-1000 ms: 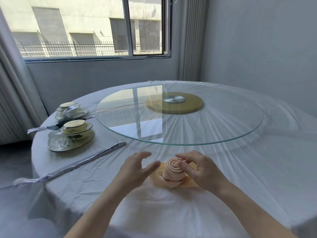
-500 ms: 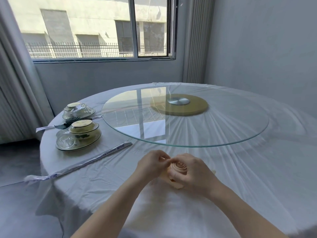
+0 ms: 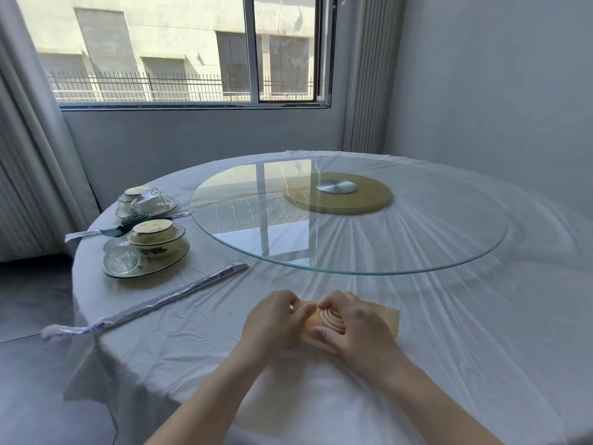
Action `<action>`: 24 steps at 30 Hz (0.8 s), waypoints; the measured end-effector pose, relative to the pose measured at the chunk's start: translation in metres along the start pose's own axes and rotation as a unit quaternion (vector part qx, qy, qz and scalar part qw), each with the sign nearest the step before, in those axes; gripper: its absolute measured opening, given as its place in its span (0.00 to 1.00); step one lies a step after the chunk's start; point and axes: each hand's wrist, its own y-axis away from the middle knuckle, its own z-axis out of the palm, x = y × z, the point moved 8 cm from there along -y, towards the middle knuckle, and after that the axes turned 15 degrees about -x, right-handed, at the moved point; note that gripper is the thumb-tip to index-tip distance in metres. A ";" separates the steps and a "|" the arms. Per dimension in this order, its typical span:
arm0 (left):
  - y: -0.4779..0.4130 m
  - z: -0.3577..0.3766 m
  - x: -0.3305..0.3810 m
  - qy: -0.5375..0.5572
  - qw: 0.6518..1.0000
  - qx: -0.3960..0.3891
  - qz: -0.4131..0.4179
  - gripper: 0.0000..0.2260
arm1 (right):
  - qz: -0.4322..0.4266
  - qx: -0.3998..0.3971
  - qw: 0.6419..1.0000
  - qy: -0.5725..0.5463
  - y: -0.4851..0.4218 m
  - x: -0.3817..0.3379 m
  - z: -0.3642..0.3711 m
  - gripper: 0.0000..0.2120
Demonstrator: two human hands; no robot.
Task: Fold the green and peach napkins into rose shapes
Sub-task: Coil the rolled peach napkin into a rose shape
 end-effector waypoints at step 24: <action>0.003 0.004 -0.011 0.046 0.994 -0.100 0.000 0.05 | -0.018 -0.090 0.995 -0.034 -0.011 0.006 0.000 0.20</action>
